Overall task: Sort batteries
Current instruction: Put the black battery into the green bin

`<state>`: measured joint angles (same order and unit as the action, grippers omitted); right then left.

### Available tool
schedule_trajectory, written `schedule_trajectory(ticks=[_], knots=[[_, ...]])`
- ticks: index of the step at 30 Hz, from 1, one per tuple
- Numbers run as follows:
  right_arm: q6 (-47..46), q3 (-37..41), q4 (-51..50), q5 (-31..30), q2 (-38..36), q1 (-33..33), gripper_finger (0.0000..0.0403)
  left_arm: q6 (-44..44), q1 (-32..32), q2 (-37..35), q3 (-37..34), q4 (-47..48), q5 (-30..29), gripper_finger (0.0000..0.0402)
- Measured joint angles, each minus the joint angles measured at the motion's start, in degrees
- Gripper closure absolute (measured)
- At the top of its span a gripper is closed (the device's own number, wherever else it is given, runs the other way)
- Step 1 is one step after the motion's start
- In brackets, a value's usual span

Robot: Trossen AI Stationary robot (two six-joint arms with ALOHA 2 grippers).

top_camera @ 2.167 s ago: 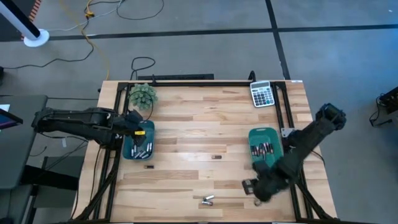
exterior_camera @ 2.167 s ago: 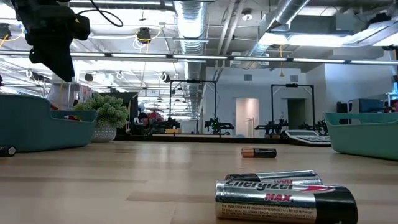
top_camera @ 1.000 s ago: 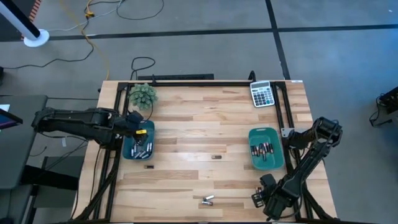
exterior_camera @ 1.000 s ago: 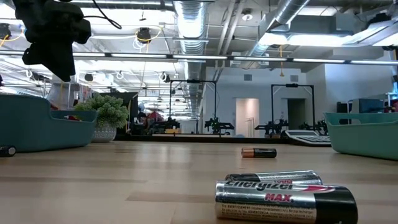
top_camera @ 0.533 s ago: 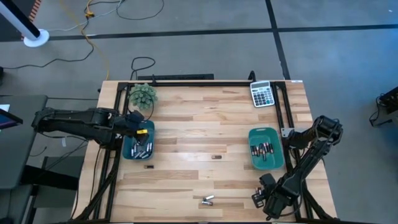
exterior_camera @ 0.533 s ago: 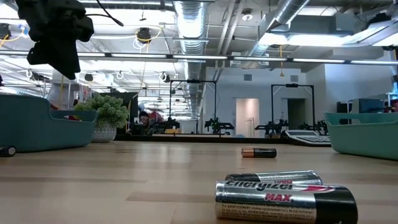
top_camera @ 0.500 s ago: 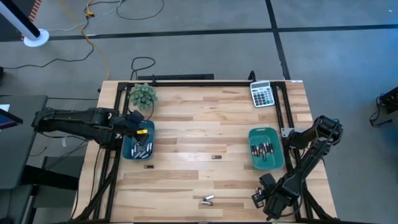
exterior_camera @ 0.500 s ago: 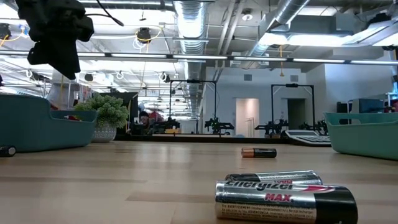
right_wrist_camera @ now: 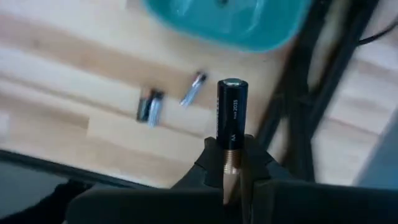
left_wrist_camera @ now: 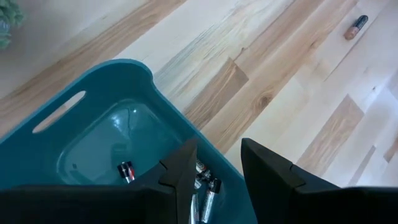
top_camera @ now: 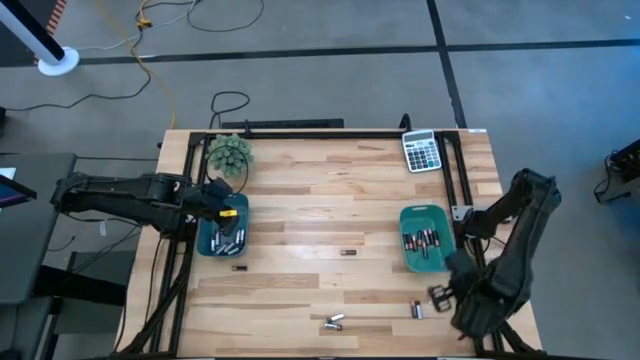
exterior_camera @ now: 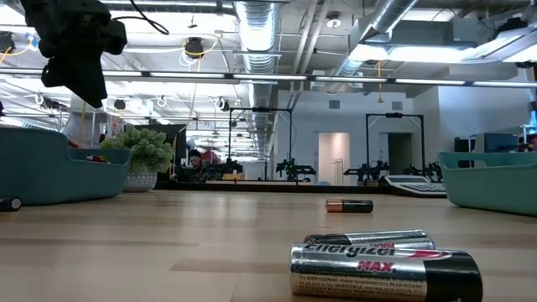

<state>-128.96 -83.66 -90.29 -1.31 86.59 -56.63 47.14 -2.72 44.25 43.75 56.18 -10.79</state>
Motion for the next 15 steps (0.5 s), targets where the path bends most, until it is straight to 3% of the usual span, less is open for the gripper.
schedule_trajectory(ticks=[5,11,15], knots=[[5.3,3.1,0.0,-3.7,-5.1,6.6,0.0388,-1.0,0.0,0.0,0.0,0.0,0.0,0.0278],[14.2,11.9,1.6,-4.2,-8.5,17.4,0.0388,-1.0,0.0,0.0,0.0,0.1,-0.1,0.0278],[22.5,21.2,13.5,-3.6,-11.9,23.9,0.0388,-1.1,0.0,0.0,0.0,0.1,-0.2,0.0278]])
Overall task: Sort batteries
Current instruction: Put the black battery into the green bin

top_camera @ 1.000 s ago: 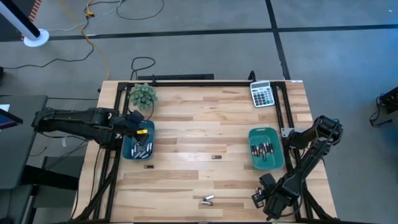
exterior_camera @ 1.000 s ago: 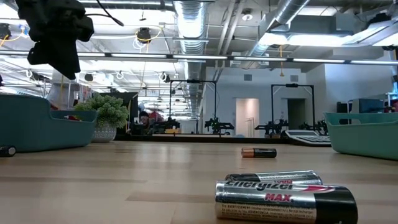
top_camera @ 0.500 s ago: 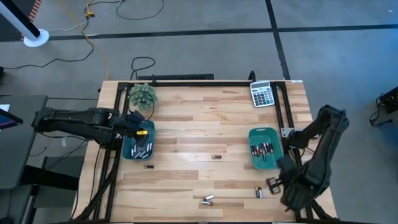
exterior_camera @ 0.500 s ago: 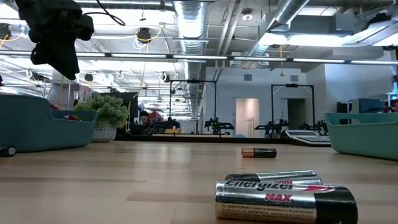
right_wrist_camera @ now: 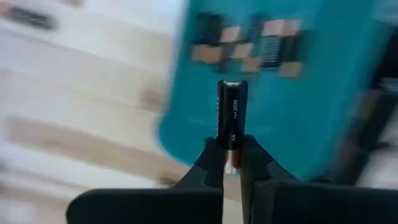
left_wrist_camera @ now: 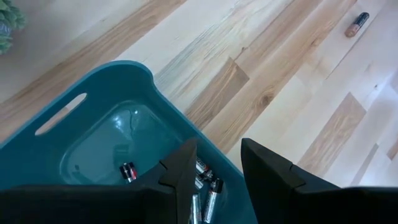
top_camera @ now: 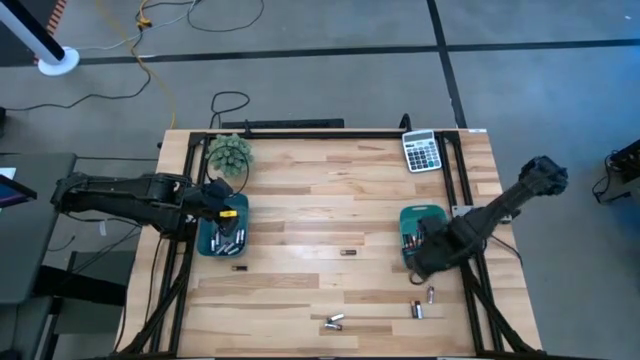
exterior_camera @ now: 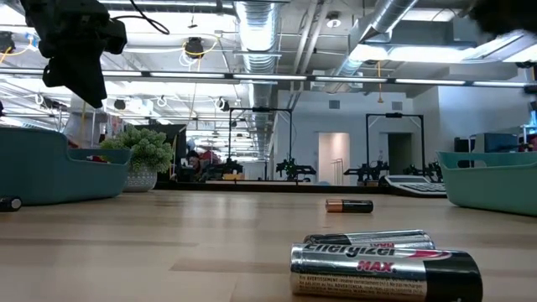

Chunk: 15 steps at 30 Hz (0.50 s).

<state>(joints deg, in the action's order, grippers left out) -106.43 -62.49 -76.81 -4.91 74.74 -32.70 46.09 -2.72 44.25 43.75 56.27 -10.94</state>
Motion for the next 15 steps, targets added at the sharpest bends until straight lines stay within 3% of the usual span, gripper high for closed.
schedule_trajectory(ticks=[4,15], knots=[[3.9,10.0,12.0,0.5,-3.8,5.5,0.0388,-0.7,0.0,0.0,0.0,0.0,0.0,0.0278],[9.6,24.6,25.2,6.4,-5.1,15.8,0.0388,-3.4,0.0,0.0,0.0,-0.1,0.0,0.0278]])
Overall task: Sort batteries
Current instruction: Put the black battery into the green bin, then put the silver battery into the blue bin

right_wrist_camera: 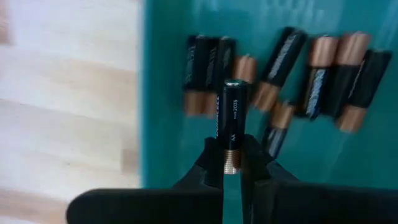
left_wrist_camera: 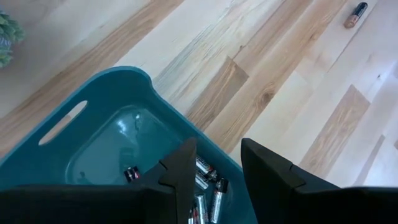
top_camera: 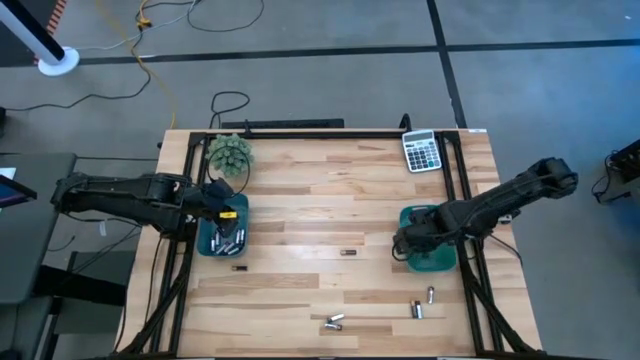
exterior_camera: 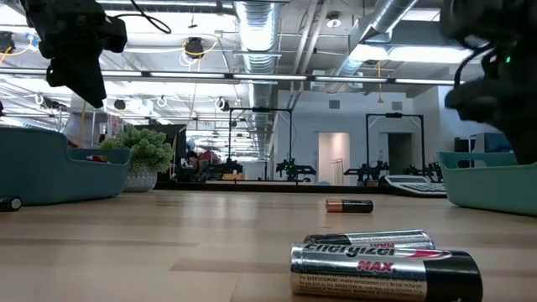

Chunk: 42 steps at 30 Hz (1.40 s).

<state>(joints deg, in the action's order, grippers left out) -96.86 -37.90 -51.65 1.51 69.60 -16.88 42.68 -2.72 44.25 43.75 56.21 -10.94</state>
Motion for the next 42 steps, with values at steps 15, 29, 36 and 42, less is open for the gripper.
schedule_trajectory(ticks=[15,29,36,42], knots=[[4.4,6.6,5.2,6.0,-0.1,4.1,0.0387,-1.6,0.0,0.0,0.0,0.0,0.0,0.0278],[9.3,4.0,5.0,6.0,0.0,3.8,0.0297,-11.0,0.0,0.5,2.1,-1.7,-0.1,0.0278],[11.6,-2.0,-6.0,2.6,0.0,3.9,0.0265,-13.2,-0.3,5.4,10.3,-1.7,-2.6,0.0278],[14.3,-7.6,-15.0,0.1,0.0,3.5,0.0249,-15.2,-4.9,15.4,19.2,-1.7,-5.4,0.0278]])
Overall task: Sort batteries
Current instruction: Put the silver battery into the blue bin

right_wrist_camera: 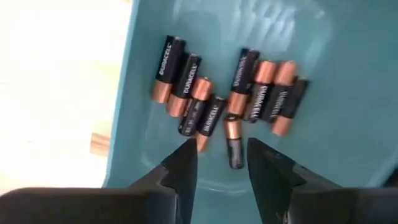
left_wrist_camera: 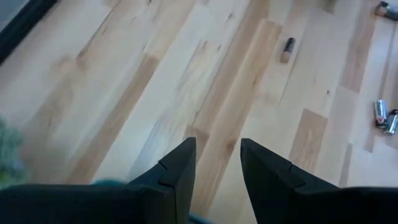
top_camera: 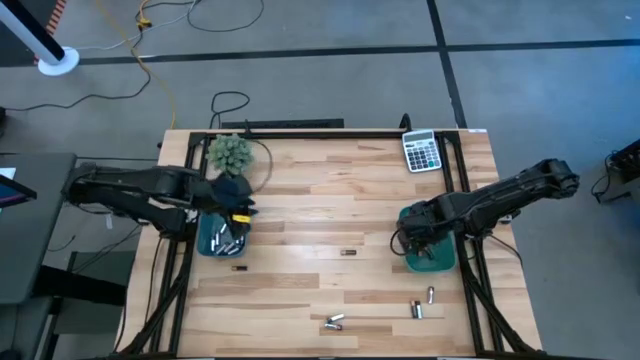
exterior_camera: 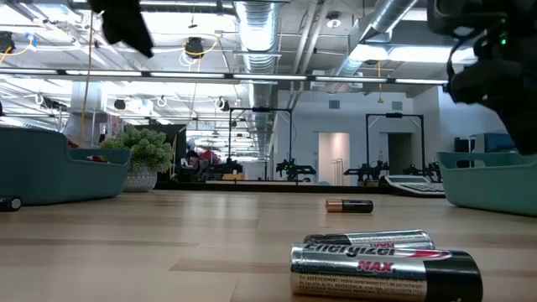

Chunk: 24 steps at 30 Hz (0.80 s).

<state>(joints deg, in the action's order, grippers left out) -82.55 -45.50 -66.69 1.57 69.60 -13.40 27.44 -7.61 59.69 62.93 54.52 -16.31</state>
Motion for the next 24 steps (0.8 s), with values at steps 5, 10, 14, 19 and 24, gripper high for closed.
schedule_trajectory(ticks=[5,10,14,19,24], knots=[[-1.0,-5.1,-6.0,-6.0,-1.6,-4.4,0.0252,0.5,-5.8,11.3,8.4,0.0,-2.4,0.0278],[-5.7,-7.2,-6.6,-11.0,-7.0,-12.0,0.0264,3.7,-11.2,24.2,17.5,-0.1,-2.7,0.0278],[-11.1,-7.2,-7.7,-12.3,-10.6,-18.8,0.0272,5.3,-14.8,35.2,25.7,0.0,-2.7,0.0278],[-15.4,-7.2,-9.0,-13.9,-11.9,-26.0,0.0275,5.9,-18.4,49.0,38.1,0.1,-2.4,0.0278],[-16.5,-7.2,-9.2,-15.4,-11.3,-30.2,0.0275,5.3,-20.3,61.2,50.3,-0.3,-1.8,0.0278]])
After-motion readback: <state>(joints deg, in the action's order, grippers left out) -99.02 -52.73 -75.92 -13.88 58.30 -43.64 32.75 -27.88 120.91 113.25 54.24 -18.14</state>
